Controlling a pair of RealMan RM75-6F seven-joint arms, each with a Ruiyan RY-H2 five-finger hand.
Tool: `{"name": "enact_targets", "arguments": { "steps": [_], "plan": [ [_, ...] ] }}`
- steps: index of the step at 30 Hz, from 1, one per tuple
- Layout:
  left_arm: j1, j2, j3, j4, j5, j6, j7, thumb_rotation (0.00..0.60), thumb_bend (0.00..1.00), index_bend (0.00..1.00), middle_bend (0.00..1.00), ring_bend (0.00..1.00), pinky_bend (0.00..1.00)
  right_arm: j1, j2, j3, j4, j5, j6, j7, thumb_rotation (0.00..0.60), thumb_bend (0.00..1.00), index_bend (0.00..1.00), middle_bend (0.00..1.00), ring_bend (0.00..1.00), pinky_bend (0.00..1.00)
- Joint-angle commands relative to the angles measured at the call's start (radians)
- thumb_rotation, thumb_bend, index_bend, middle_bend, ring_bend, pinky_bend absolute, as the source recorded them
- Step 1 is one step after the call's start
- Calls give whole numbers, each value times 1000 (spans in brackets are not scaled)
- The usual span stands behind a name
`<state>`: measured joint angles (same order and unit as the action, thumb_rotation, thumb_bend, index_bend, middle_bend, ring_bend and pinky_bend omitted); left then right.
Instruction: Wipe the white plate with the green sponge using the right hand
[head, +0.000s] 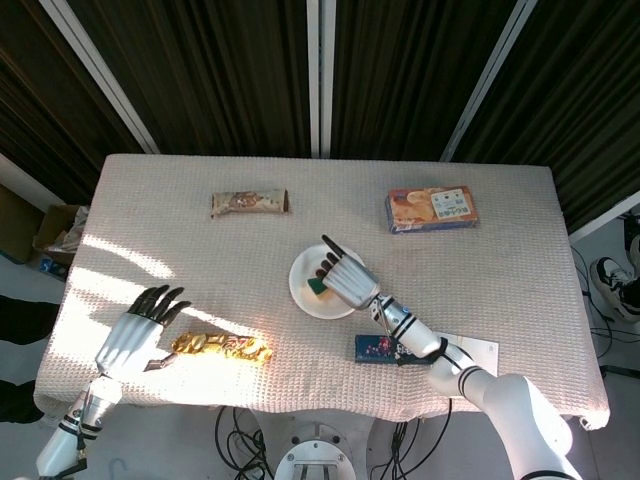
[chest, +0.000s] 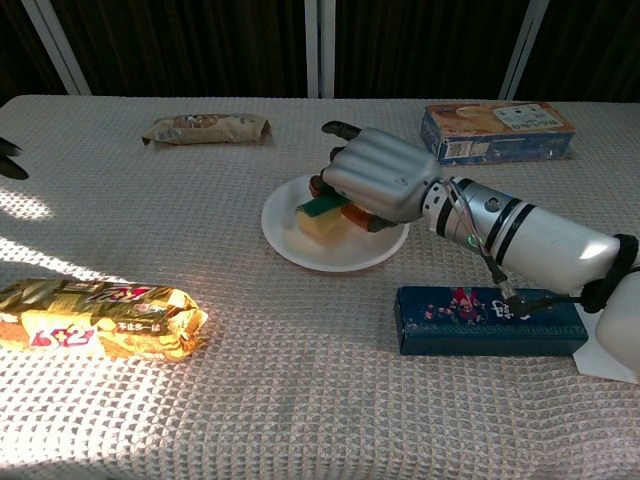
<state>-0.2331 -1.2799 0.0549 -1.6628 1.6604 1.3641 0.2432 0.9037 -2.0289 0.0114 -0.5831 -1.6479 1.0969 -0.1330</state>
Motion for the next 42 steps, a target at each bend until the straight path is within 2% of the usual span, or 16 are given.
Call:
{"name": "enact_targets", "arguments": {
  "steps": [1, 7, 12, 16, 22, 26, 30, 34, 37, 42],
  "plan": [
    [-3, -2, -2, -2, -3, -5, 2, 600, 20, 193, 109, 91, 137, 9, 17, 20, -24, 19, -27, -22, 600, 515, 871, 630, 342, 57],
    [-5, 2, -5, -12, -13, -13, 13, 600, 20, 193, 108, 91, 137, 67, -38, 54, 36, 42, -102, -50, 600, 515, 869, 630, 342, 57],
    [2, 7, -2, -15, -15, -6, 15, 600, 21, 192, 108, 91, 137, 60, -46, 14, 47, 14, -101, -33, 600, 519, 869, 633, 350, 57],
    [3, 7, -2, -12, -15, -5, 14, 600, 20, 192, 108, 91, 137, 23, -3, -20, -4, -11, -49, -12, 600, 519, 871, 637, 354, 57],
    [-3, 6, -5, -15, -6, -7, 17, 600, 20, 192, 108, 91, 136, -22, 97, -46, -146, -36, 26, -6, 600, 519, 874, 641, 358, 57],
    [-9, 2, -7, -18, -8, -16, 23, 600, 20, 192, 108, 91, 137, -28, 130, -49, -208, -27, -6, -27, 600, 519, 875, 643, 361, 57],
    [-9, 2, -7, -21, -12, -19, 26, 600, 20, 192, 108, 91, 137, -20, 125, -54, -213, -27, -48, -37, 600, 519, 875, 644, 369, 57],
    [-8, 3, -7, -20, -21, -23, 25, 600, 20, 192, 108, 91, 137, -3, 100, -35, -176, -21, -67, -54, 600, 519, 874, 647, 373, 56],
    [-11, 2, -8, -21, -21, -27, 27, 600, 20, 192, 108, 91, 137, 20, 58, 3, -120, 1, -85, -59, 600, 520, 873, 647, 373, 57],
    [-7, 8, -6, -23, -14, -16, 27, 600, 20, 192, 108, 91, 137, 48, 21, 34, -72, 1, -58, -43, 600, 519, 873, 647, 372, 56]
  ]
}}
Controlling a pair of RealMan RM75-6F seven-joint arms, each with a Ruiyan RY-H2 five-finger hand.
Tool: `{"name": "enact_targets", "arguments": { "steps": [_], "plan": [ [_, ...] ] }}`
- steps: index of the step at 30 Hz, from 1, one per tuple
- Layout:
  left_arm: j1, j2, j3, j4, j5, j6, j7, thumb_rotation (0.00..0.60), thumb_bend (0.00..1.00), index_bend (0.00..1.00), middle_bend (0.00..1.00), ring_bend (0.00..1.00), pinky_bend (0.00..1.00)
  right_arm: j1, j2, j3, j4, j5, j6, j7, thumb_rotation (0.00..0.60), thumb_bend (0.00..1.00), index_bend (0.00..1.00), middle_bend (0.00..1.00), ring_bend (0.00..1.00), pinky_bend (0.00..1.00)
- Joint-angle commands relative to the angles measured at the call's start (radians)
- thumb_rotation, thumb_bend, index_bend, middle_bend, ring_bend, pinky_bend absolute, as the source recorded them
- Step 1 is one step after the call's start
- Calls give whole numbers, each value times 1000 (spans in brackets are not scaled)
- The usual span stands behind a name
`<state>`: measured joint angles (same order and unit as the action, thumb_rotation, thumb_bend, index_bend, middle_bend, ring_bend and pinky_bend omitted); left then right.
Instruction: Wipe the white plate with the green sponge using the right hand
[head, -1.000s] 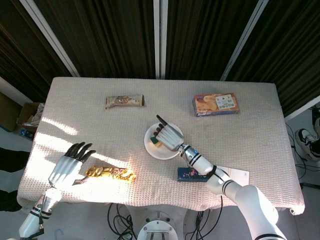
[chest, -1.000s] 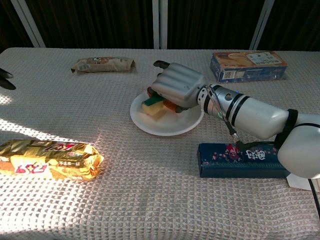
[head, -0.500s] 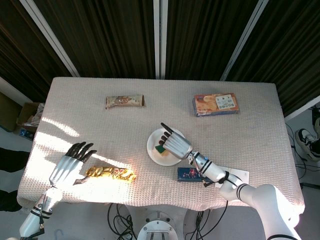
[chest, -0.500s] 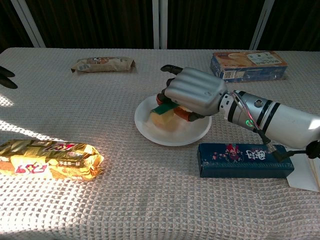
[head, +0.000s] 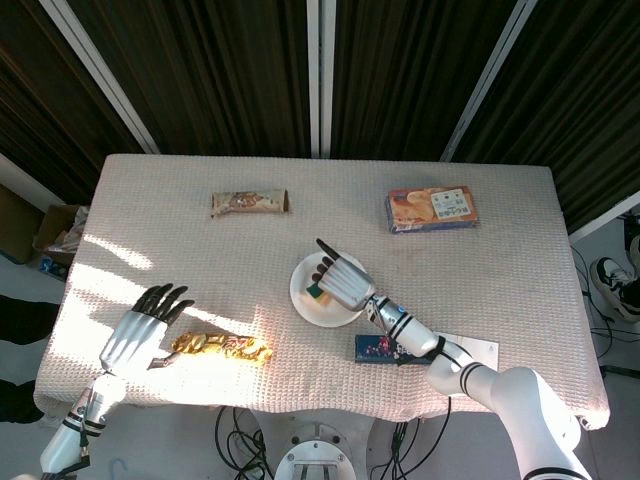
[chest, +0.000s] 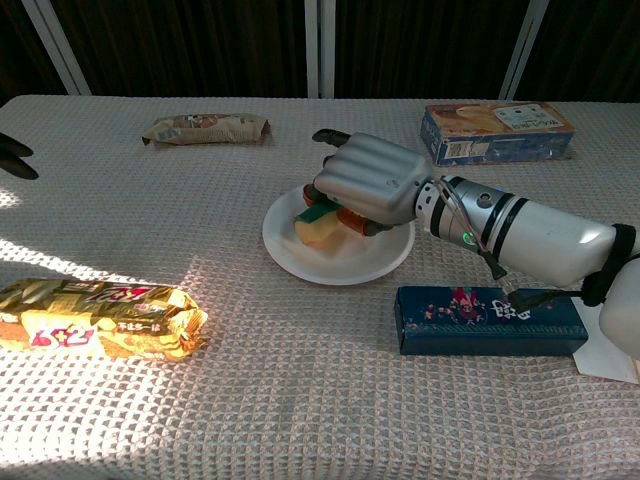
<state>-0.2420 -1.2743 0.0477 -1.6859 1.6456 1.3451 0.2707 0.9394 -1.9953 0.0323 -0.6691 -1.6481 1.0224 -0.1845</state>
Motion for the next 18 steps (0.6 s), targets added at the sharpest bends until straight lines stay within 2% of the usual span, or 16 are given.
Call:
{"name": "enact_targets", "arguments": {
  "steps": [1, 8, 12, 16, 18],
  "plan": [
    [4, 3, 2, 0, 1, 6, 0, 600, 20, 192, 108, 91, 137, 12, -10, 14, 11, -1, 31, 12, 600, 519, 873, 647, 373, 56],
    [7, 6, 2, 5, 13, 20, -8, 600, 21, 191, 108, 91, 137, -63, 83, 16, -63, 19, 114, 7, 600, 519, 869, 647, 364, 57],
    [5, 5, 0, 5, 24, 26, -8, 600, 20, 192, 108, 91, 137, -125, 146, 17, -83, 60, 120, -1, 600, 519, 859, 637, 352, 55],
    [1, 3, -4, -1, 30, 26, -1, 600, 20, 191, 108, 91, 137, -158, 172, 22, -57, 105, 74, 3, 600, 517, 783, 610, 349, 49],
    [-1, 2, -5, -6, 33, 25, 4, 600, 20, 191, 109, 91, 137, -165, 169, 24, -30, 124, 44, 5, 600, 515, 686, 554, 321, 36]
  ]
}}
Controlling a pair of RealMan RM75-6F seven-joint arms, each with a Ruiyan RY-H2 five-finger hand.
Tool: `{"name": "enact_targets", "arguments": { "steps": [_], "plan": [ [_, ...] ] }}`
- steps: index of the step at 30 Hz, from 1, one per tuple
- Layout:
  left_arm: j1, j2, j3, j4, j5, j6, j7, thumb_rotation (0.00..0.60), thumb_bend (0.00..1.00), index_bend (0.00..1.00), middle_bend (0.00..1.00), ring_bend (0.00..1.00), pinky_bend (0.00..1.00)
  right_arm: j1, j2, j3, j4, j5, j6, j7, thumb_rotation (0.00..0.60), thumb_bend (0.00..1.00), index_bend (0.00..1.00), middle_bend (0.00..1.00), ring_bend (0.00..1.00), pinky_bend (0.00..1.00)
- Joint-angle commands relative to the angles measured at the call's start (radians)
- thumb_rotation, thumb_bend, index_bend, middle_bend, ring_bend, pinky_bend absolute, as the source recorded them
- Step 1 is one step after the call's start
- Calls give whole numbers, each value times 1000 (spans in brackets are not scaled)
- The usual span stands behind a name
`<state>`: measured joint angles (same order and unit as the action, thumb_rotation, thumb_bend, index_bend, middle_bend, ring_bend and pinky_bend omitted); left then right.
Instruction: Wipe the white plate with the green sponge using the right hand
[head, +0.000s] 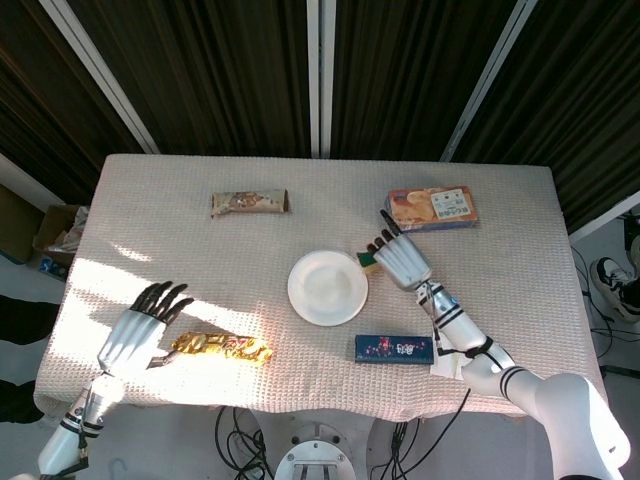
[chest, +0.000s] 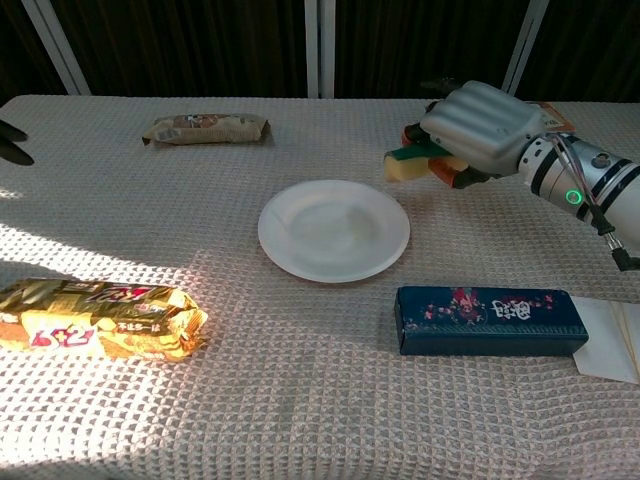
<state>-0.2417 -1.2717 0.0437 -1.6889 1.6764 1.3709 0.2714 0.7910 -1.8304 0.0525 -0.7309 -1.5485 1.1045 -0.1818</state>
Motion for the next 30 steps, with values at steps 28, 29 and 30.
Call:
{"name": "enact_targets", "arguments": {
  "steps": [28, 29, 30],
  "plan": [
    [70, 56, -62, 20, -125, 104, -20, 600, 20, 191, 108, 91, 137, -491, 594, -43, -689, 88, 413, 123, 600, 407, 0, 124, 0, 0],
    [80, 62, -66, 22, -141, 115, -21, 600, 20, 191, 108, 91, 137, -512, 615, -55, -701, 82, 423, 151, 600, 408, 0, 121, 0, 0],
    [88, 66, -69, 22, -152, 123, -22, 600, 20, 191, 108, 91, 137, -526, 628, -63, -706, 77, 429, 174, 600, 411, 0, 118, 0, 0]
  ]
}}
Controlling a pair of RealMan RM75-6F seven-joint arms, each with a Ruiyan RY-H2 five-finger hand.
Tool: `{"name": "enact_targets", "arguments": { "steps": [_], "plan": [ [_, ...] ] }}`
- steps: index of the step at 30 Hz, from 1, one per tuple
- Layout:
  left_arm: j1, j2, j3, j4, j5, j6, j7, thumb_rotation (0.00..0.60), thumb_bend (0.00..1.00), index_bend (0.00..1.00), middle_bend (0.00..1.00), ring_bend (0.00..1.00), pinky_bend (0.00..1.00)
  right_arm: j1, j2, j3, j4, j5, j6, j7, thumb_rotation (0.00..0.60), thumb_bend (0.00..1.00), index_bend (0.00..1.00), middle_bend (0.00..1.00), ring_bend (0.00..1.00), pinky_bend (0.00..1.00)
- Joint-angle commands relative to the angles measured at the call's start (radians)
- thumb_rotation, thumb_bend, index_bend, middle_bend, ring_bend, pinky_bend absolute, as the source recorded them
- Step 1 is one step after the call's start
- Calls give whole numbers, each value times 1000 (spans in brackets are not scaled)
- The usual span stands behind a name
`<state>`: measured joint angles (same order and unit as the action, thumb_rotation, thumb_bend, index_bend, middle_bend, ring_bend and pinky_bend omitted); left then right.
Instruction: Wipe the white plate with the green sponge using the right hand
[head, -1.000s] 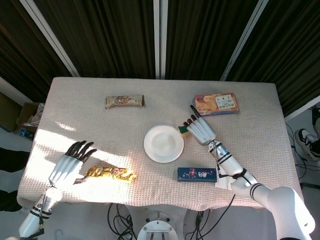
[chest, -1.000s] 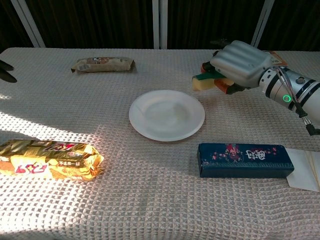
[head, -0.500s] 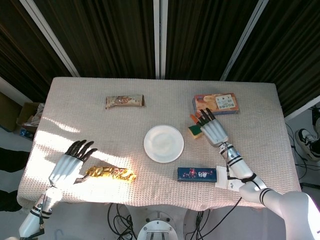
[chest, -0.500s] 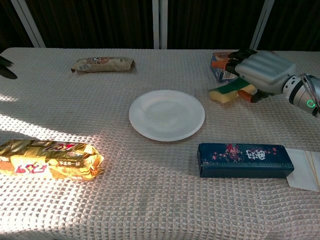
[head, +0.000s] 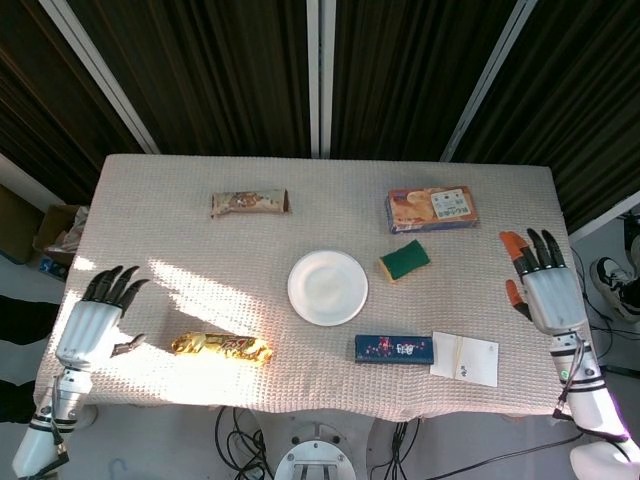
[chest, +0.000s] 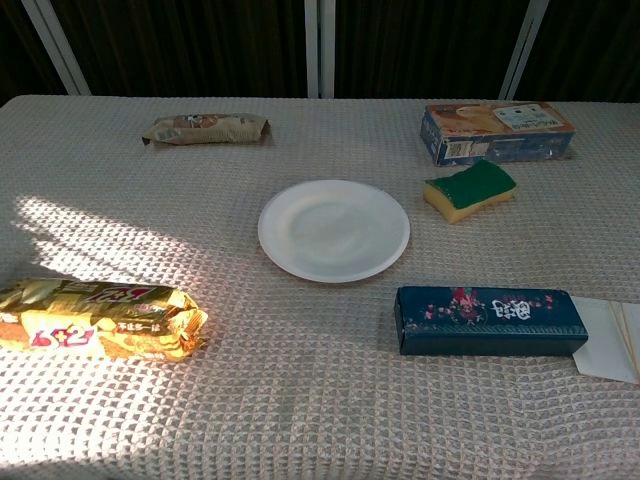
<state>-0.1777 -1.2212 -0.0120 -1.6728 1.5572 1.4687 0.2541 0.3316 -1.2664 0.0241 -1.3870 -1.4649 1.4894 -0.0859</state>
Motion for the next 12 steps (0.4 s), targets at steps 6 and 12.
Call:
{"name": "enact_targets", "arguments": {
  "steps": [6, 12],
  "plan": [
    [69, 31, -12, 2, -69, 65, -25, 600, 20, 192, 108, 91, 137, -126, 102, -70, -45, -33, 50, 187, 600, 430, 0, 112, 0, 0],
    [89, 31, 4, -7, -56, 74, -35, 600, 20, 192, 108, 91, 136, -138, 99, -69, -19, -59, 32, 249, 600, 436, 0, 111, 0, 0]
  ]
}}
